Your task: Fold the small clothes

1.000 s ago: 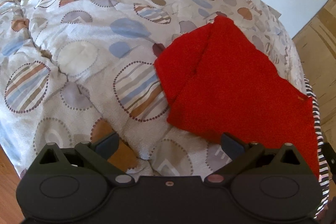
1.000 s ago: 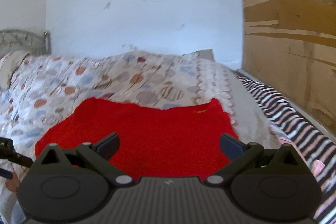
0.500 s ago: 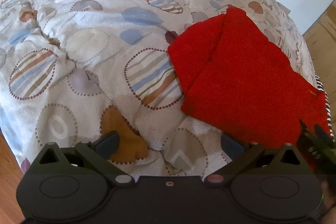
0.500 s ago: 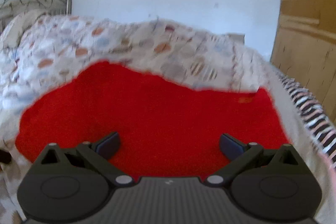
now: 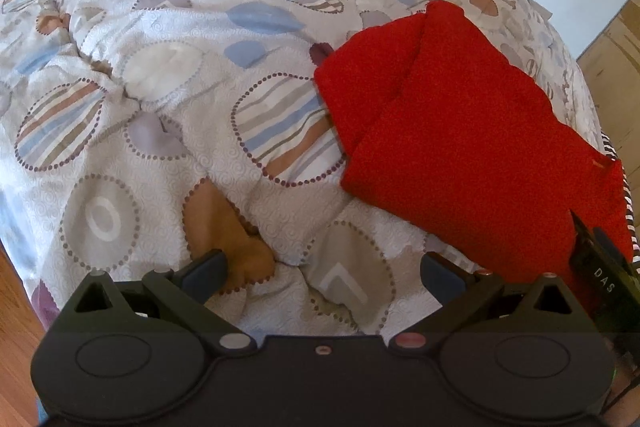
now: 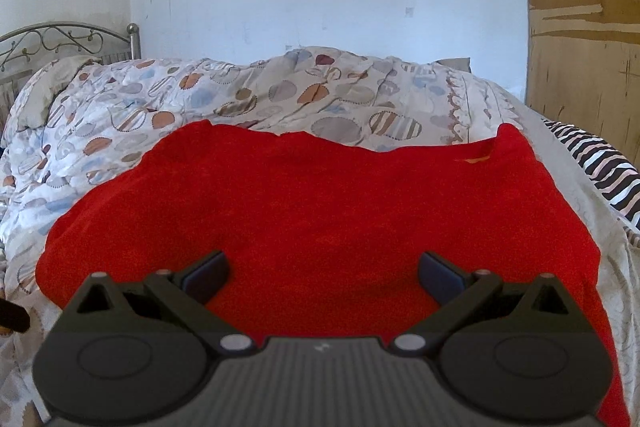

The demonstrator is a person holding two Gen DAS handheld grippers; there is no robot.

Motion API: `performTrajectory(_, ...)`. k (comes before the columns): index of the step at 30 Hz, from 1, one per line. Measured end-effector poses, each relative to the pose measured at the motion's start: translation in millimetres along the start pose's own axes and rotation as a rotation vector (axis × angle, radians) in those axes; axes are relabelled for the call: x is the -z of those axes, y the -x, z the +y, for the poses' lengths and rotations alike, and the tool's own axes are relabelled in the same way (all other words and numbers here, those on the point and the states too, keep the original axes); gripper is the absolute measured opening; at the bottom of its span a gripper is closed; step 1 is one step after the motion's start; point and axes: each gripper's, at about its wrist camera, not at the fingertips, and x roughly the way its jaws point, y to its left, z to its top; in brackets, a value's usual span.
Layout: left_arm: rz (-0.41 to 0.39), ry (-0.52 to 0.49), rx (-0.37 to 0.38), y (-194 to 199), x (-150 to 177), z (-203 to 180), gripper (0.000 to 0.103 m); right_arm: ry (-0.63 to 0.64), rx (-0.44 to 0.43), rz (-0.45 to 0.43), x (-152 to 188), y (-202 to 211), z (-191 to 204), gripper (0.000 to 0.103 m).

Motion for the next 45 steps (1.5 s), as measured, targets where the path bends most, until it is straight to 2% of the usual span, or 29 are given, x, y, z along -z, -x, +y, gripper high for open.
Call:
performTrajectory(2, -0.047, 0.032, 0.044, 6.3, 1.4, 1.7, 0.102, 0.001, 0.002, -0.003, 0.0, -0.2, -0.1, 0.103)
performTrajectory(5, -0.171, 0.107, 0.257, 18.4, 3.9, 6.0, 0.102, 0.002, 0.009, -0.011, 0.9, 0.4, 1.8, 0.103)
performTrajectory(7, -0.196, 0.112, 0.353, 15.0, 0.3, 2.0, 0.102, 0.001, 0.009, -0.013, 1.6, 1.1, 2.2, 0.103)
performTrajectory(10, -0.131, 0.092, 0.377, -7.0, -5.4, -6.1, 0.102, -0.002, 0.007, -0.014, 2.2, 1.5, 2.8, 0.103)
performTrajectory(12, -0.091, 0.143, 0.392, -22.6, -5.5, -4.1, 0.102, -0.003, 0.007, -0.015, 2.6, 1.8, 3.2, 0.103)
performTrajectory(16, -0.13, 0.269, 0.424, -34.8, -11.7, 1.7, 0.102, -0.003, 0.007, -0.016, 2.7, 1.9, 2.7, 0.103)
performTrajectory(18, -0.141, 0.285, 0.423, -42.0, -19.3, -1.5, 0.101, -0.006, 0.005, -0.016, 2.5, 1.8, 2.3, 0.103)
performTrajectory(21, -0.132, 0.277, 0.383, -46.6, -28.7, -9.2, 0.094, -0.006, 0.006, -0.018, 2.8, 2.1, 2.2, 0.103)
performTrajectory(26, -0.185, 0.207, 0.343, -42.6, -28.1, -21.4, 0.089, -0.012, 0.002, -0.019, 2.1, 1.7, 0.5, 0.103)
performTrajectory(34, -0.137, 0.309, 0.356, -63.3, -35.5, -8.2, 0.09, -0.011, 0.004, -0.024, 1.7, 1.1, 0.3, 0.103)
performTrajectory(36, -0.152, 0.333, 0.31, -61.0, -34.7, -9.1, 0.069, -0.012, 0.004, -0.025, 1.3, 0.5, 0.3, 0.103)
performTrajectory(37, -0.154, 0.346, 0.289, -59.4, -34.6, -9.9, 0.065, -0.012, 0.003, -0.025, 1.3, 0.6, 0.5, 0.103)
performTrajectory(39, -0.178, 0.362, 0.275, -53.8, -35.0, -13.9, 0.046, -0.011, 0.005, -0.027, 1.9, 1.0, 1.4, 0.103)
performTrajectory(42, -0.214, 0.308, 0.219, -42.6, -36.6, -28.3, 0.037, -0.008, 0.011, -0.032, 1.8, 1.9, 1.8, 0.103)
performTrajectory(45, -0.25, 0.225, 0.172, -32.3, -37.9, -43.1, 0.035, -0.008, 0.023, -0.046, 3.2, 5.7, 3.0, 0.103)
